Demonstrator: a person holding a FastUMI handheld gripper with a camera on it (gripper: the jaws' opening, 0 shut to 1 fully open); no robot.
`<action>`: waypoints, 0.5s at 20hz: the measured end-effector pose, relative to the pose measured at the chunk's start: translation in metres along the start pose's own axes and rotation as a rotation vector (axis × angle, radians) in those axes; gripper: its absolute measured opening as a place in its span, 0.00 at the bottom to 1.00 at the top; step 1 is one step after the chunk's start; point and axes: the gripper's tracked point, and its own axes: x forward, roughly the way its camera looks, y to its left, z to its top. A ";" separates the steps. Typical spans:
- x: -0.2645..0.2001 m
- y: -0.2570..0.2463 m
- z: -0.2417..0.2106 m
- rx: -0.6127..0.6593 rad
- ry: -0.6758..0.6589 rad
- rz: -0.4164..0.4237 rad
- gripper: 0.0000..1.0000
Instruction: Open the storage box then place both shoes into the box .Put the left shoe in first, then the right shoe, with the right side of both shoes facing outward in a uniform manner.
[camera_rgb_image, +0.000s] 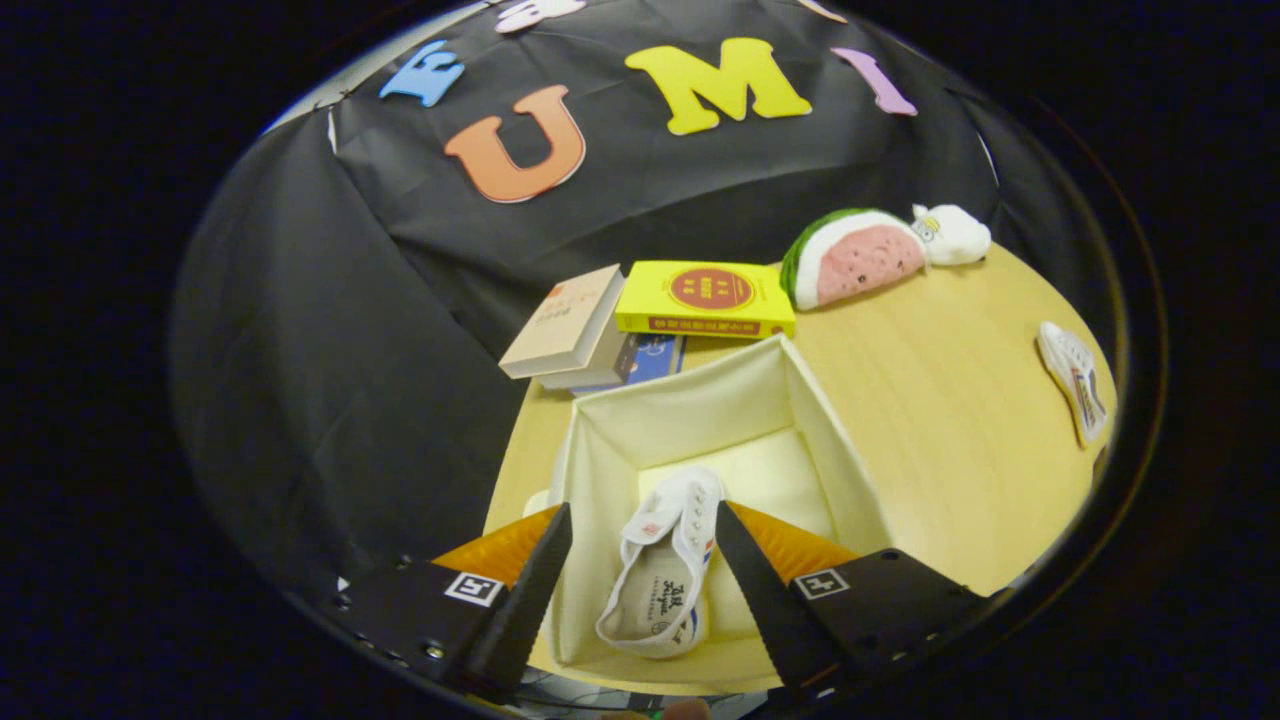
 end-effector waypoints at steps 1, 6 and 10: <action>-0.009 -0.003 0.007 -0.033 -0.021 0.007 0.92; -0.061 -0.041 0.057 -0.190 -0.170 0.010 0.96; -0.099 -0.102 0.100 -0.247 -0.255 0.003 0.96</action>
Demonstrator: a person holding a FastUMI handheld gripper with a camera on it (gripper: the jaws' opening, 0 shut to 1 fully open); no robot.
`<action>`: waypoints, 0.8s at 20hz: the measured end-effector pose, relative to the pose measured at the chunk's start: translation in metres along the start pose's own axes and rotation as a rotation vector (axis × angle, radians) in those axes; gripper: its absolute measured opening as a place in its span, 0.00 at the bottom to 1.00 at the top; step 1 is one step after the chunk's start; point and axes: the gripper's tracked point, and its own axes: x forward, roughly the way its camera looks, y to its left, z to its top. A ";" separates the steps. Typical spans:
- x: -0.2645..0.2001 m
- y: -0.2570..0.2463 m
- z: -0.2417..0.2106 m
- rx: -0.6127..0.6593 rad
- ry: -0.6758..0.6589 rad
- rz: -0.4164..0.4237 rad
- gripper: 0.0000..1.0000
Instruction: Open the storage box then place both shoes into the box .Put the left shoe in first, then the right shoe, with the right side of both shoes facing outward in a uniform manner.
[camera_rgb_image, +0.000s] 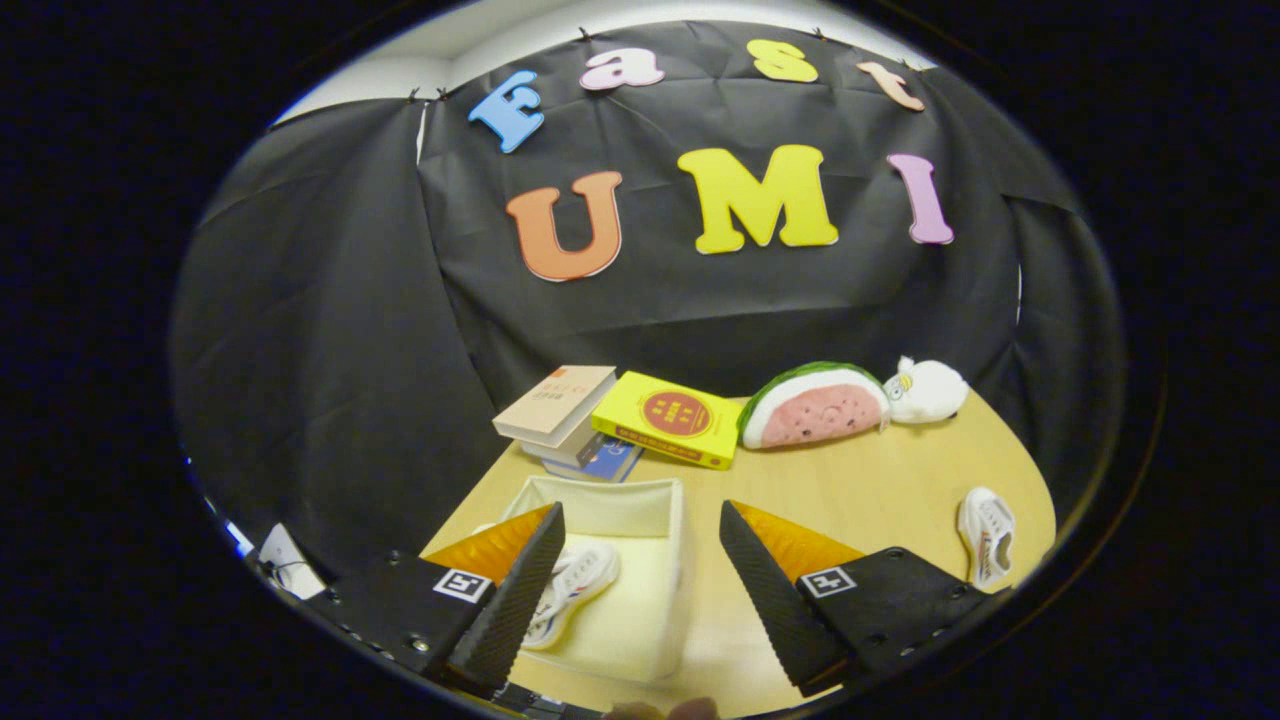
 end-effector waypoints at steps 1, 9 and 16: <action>-0.008 -0.020 0.009 -0.007 -0.025 -0.002 0.96; -0.045 -0.211 0.028 -0.094 -0.091 -0.111 0.96; -0.060 -0.355 -0.006 -0.032 -0.051 -0.219 0.96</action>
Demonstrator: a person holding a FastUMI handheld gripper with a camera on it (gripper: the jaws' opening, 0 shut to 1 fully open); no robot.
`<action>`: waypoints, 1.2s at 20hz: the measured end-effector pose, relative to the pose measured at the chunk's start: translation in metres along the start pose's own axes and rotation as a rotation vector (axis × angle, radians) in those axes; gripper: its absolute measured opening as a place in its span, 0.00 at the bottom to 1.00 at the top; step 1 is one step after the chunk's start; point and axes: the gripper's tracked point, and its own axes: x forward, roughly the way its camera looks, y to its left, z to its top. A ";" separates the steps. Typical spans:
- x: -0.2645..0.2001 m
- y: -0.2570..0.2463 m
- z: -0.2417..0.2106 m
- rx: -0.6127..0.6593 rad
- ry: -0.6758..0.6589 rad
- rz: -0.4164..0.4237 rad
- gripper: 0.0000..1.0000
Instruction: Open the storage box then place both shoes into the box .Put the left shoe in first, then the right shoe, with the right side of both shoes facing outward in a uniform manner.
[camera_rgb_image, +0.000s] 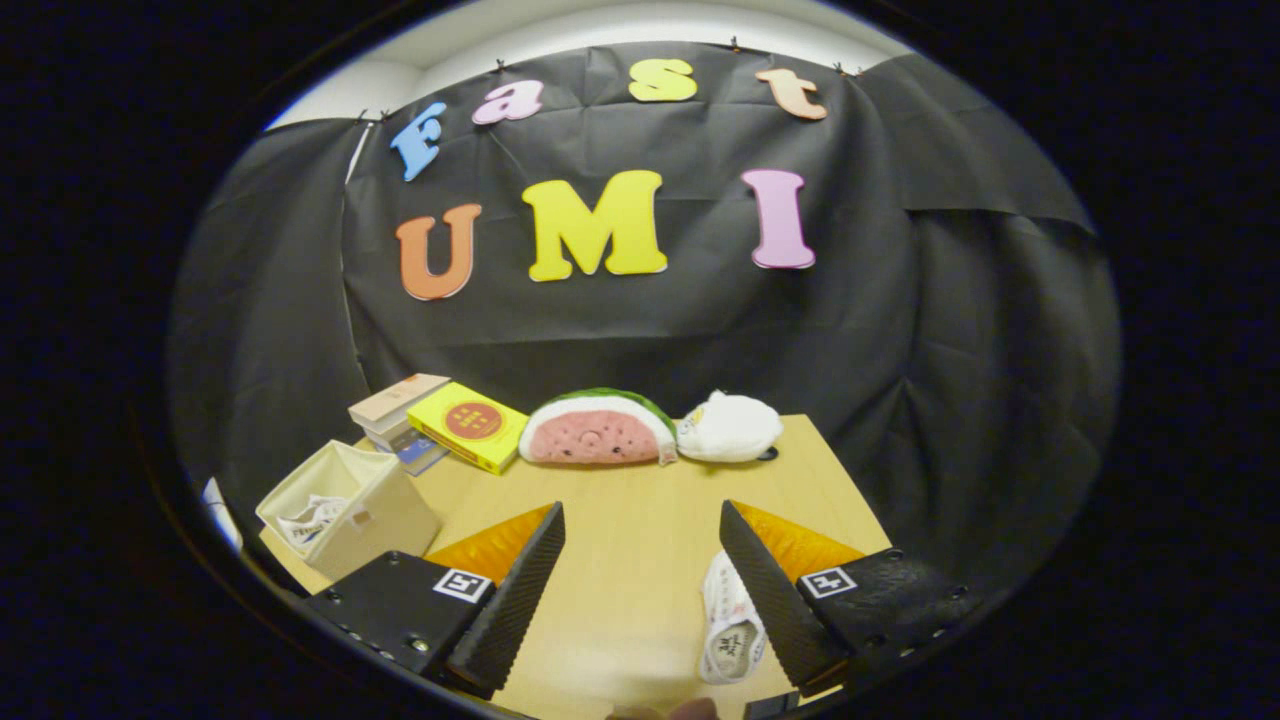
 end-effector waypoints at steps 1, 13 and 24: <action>0.002 -0.024 -0.010 0.008 0.011 -0.025 0.96; 0.041 -0.115 -0.175 0.004 0.377 -0.054 0.96; 0.103 -0.105 -0.194 0.048 0.485 -0.013 0.72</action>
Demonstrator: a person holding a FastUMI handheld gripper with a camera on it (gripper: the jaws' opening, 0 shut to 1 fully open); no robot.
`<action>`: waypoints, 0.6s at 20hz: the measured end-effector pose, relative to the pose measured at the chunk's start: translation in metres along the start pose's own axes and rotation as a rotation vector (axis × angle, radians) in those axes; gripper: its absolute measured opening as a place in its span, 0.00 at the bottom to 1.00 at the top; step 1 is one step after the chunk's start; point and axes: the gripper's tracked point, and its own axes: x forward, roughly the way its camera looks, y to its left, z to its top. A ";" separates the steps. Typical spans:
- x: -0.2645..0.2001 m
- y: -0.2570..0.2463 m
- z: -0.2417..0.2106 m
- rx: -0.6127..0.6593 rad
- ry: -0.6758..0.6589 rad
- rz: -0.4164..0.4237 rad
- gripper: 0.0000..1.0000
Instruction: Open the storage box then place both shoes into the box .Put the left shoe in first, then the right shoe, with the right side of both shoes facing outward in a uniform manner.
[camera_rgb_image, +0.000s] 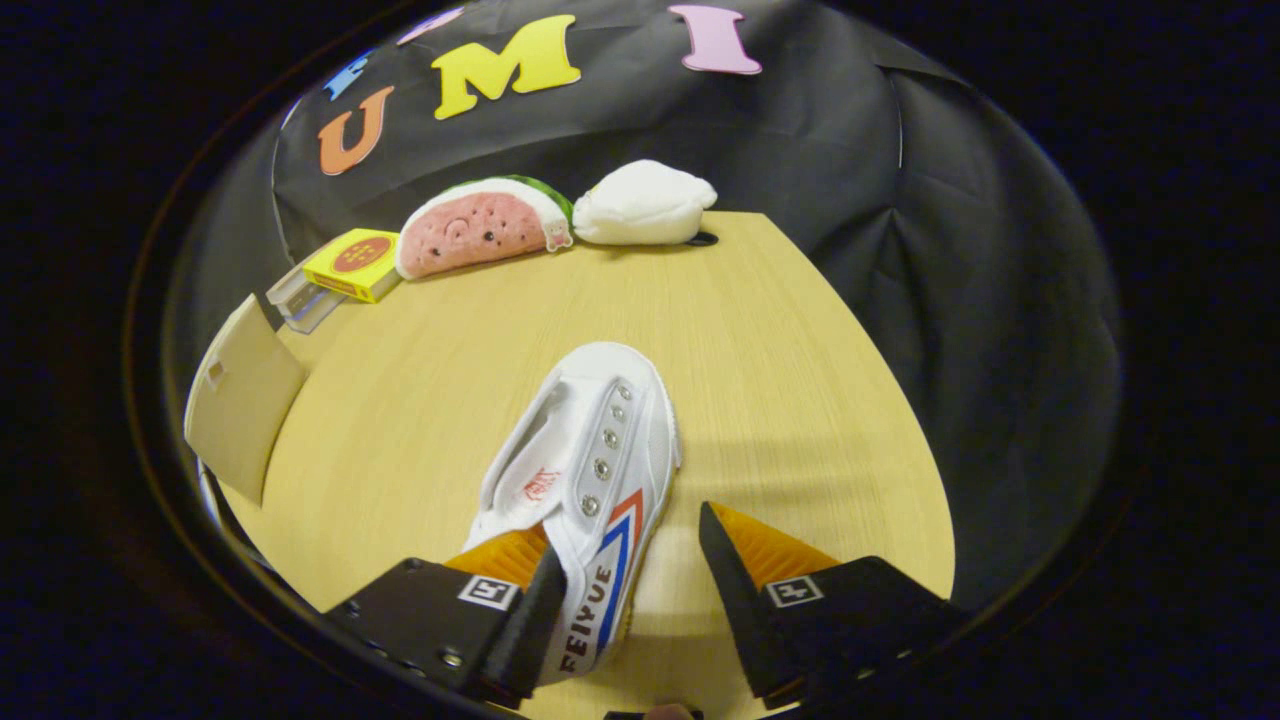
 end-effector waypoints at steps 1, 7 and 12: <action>-0.001 0.003 -0.002 0.010 0.018 0.000 0.61; -0.009 -0.008 0.003 0.149 0.082 -0.074 0.00; -0.046 0.039 -0.002 0.277 0.113 -0.014 0.00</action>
